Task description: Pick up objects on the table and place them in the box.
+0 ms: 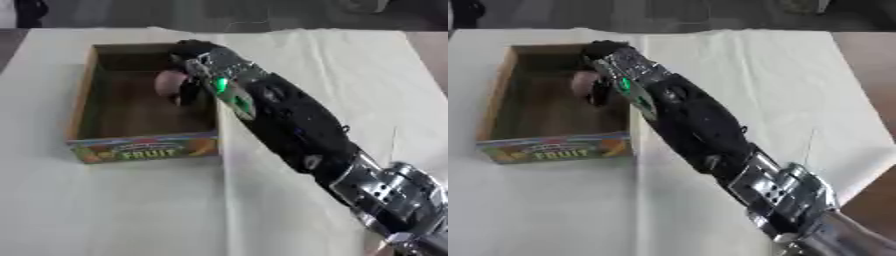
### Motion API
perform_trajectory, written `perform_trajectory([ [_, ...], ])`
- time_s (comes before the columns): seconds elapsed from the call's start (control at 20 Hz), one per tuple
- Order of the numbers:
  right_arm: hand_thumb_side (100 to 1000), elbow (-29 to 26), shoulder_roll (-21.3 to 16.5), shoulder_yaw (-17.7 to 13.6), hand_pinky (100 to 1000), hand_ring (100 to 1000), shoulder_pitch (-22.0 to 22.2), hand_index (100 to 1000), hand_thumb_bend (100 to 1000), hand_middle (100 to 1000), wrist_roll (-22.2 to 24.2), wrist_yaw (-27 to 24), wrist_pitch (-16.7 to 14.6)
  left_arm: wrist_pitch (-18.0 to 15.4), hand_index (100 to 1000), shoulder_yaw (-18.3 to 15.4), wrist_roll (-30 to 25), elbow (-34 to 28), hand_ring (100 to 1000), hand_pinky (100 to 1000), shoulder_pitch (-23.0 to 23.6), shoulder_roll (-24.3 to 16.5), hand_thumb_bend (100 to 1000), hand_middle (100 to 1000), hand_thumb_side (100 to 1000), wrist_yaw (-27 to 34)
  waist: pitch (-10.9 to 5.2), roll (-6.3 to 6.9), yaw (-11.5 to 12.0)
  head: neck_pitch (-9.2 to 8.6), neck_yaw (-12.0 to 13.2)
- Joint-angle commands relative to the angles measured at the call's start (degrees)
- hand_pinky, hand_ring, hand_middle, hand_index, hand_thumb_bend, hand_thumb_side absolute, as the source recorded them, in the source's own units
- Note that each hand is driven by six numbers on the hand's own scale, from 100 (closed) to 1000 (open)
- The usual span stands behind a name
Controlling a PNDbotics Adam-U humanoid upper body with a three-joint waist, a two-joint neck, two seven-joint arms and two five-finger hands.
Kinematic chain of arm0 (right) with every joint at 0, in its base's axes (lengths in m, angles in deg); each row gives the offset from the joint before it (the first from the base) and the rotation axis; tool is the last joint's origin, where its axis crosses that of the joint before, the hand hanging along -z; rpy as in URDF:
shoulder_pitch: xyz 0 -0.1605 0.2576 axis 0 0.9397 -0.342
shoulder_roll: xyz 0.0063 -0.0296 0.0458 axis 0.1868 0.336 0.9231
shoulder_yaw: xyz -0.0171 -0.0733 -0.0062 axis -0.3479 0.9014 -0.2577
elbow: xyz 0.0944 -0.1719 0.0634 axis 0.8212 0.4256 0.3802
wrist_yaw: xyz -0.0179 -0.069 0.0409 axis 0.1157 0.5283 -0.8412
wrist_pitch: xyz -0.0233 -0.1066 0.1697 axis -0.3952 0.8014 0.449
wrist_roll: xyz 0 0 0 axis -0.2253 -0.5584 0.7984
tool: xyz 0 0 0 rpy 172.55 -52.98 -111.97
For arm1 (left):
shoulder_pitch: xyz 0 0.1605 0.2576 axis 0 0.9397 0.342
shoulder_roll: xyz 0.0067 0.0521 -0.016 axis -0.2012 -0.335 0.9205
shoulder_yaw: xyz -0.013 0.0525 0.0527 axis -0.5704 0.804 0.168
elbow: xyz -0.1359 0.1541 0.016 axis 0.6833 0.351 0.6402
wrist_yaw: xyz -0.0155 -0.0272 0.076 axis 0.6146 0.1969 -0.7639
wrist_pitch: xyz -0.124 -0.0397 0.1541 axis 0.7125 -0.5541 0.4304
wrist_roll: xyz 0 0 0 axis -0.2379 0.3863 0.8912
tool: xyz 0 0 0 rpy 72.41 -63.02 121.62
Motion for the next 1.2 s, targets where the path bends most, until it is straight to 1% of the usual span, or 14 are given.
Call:
perform_trajectory([
  [0.05, 145, 0.02, -0.1, -0.6, 688, 761, -1.0, 710, 262, 571, 1.03, -0.59, -0.78, 0.03, 821, 0.05, -0.14, -1.1, 632, 709, -0.65, -0.54, 100, 609, 612, 0.07, -0.97, 0.21, 0.18, -0.75, 0.31],
  [0.1, 144, 0.16, -0.08, -0.67, 692, 770, -0.96, 748, 271, 596, 1.26, -0.57, -0.93, 0.04, 821, 0.04, -0.14, -1.1, 632, 709, -0.66, -0.53, 100, 609, 612, 0.05, -0.94, 0.21, 0.2, -0.78, 0.34],
  [0.15, 142, 0.31, -0.06, -0.74, 695, 775, -0.92, 766, 275, 611, 1.49, -0.56, -1.08, 0.04, 821, 0.04, -0.13, -1.1, 632, 709, -0.66, -0.52, 100, 609, 612, 0.04, -0.92, 0.21, 0.22, -0.79, 0.36],
  [0.2, 136, 0.46, -0.03, -0.78, 705, 790, -0.88, 807, 294, 658, 1.81, -0.6, -1.28, 0.04, 821, 0.03, -0.13, -1.1, 632, 709, -0.66, -0.52, 100, 609, 612, 0.03, -0.9, 0.2, 0.23, -0.8, 0.39],
  [0.3, 130, 0.55, -0.05, -0.88, 710, 799, -0.87, 846, 310, 694, 2.67, -0.87, -1.82, 0.05, 821, 0.01, -0.11, -1.1, 632, 709, -0.64, -0.51, 100, 609, 612, 0.03, -0.91, 0.19, 0.22, -0.82, 0.48],
  [0.45, 115, 0.14, -0.26, -0.96, 717, 809, -1.01, 877, 338, 719, 3.3, -0.74, -1.89, 0.07, 821, 0.01, -0.1, -1.1, 632, 709, -0.66, -0.52, 100, 609, 612, 0.05, -0.97, 0.15, 0.18, -0.89, 0.65],
  [0.55, 100, -0.07, -0.37, -0.97, 721, 814, -1.09, 886, 363, 729, 3.78, -0.55, -1.85, 0.11, 821, 0.0, -0.11, -1.1, 632, 710, -0.62, -0.52, 100, 609, 612, 0.05, -1.02, 0.13, 0.16, -0.93, 0.73],
  [0.7, 100, -0.38, -0.52, -0.97, 726, 820, -1.18, 895, 410, 745, 4.68, -0.28, -1.81, 0.15, 821, -0.02, -0.09, -1.1, 632, 710, -0.59, -0.53, 100, 609, 611, 0.05, -1.11, 0.14, 0.15, -0.94, 0.82],
  [1.0, 100, -1.78, -0.83, -0.91, 731, 826, -1.58, 903, 393, 760, 5.79, 0.38, -1.37, 0.15, 821, -0.02, -0.09, -1.1, 632, 710, -0.54, -0.58, 100, 609, 611, 0.15, -1.37, 0.2, 0.22, -0.93, 0.89],
  [1.2, 100, -3.61, -1.23, -0.96, 734, 830, -1.91, 906, 383, 767, 6.32, -0.21, -0.83, 0.13, 821, -0.05, -0.06, -1.1, 632, 710, -0.48, -0.64, 100, 609, 610, 0.24, -1.6, 0.27, 0.14, -0.85, 0.97],
])
